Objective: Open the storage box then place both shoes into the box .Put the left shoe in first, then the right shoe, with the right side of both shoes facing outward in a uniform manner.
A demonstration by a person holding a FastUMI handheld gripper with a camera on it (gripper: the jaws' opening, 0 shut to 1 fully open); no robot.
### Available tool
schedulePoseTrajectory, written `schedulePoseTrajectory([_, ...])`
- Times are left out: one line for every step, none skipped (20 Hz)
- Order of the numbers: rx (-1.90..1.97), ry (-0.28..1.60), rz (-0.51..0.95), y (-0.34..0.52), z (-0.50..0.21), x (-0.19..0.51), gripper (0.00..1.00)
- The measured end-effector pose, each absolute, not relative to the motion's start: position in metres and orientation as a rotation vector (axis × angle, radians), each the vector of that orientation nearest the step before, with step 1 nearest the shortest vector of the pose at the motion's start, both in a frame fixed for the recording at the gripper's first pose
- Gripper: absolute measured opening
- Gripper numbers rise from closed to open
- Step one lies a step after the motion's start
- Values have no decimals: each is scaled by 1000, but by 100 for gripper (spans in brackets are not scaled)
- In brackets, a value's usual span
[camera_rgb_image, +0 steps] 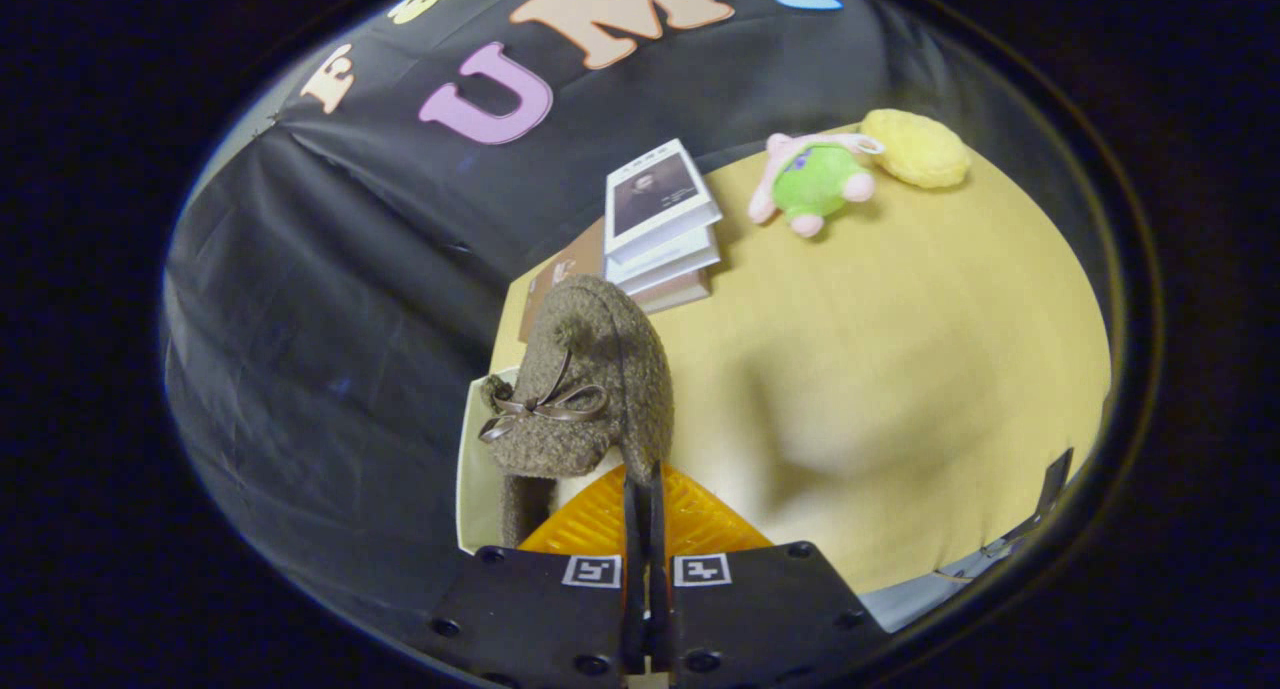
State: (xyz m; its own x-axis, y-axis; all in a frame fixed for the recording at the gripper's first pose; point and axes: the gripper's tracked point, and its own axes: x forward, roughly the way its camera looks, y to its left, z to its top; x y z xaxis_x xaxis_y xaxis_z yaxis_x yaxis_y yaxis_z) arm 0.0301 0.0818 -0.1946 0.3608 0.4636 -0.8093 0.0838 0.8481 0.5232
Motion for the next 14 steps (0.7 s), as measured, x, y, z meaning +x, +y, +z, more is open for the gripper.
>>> schedulePoseTrajectory([538, 1191, 278, 95, -192, 31, 5])
schedulePoseTrajectory([538, 1194, 294, 106, -191, 31, 5])
schedulePoseTrajectory([537, 1197, 307, 118, -191, 31, 5])
schedulePoseTrajectory([536, 1202, 320, 129, -190, 30, 5])
schedulePoseTrajectory([536, 1206, 331, 140, -191, 30, 5])
schedulePoseTrajectory([537, 1212, 342, 150, -192, 28, 5])
schedulePoseTrajectory([537, 1218, 351, 159, -193, 29, 5])
schedulePoseTrajectory([536, 1224, 358, 168, -196, 28, 5])
schedulePoseTrajectory([532, 1231, 362, 175, -198, 26, 5])
schedulePoseTrajectory([525, 1236, 362, 181, -201, 25, 5])
schedulePoseTrajectory([514, 1240, 360, 186, -205, 24, 5])
schedulePoseTrajectory([497, 1246, 357, 191, -210, 22, 5])
schedulePoseTrajectory([474, 1250, 350, 194, -215, 20, 5])
schedulePoseTrajectory([444, 1254, 342, 195, -221, 16, 5])
